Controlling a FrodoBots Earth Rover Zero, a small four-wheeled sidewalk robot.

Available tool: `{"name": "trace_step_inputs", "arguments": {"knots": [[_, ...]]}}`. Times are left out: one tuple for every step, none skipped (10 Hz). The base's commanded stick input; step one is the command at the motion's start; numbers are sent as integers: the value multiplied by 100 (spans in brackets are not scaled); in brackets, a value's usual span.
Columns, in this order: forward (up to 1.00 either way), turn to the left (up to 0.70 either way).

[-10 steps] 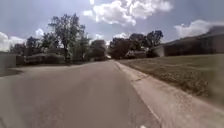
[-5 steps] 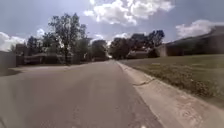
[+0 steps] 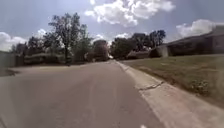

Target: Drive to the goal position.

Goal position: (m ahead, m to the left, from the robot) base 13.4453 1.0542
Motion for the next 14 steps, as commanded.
{"name": "trace_step_inputs", "arguments": {"knots": [[70,0],[70,0],[70,0],[70,0],[70,0],[70,0],[70,0],[70,0],[70,0],[70,0],[70,0],[70,0],[70,0],[70,0]]}}
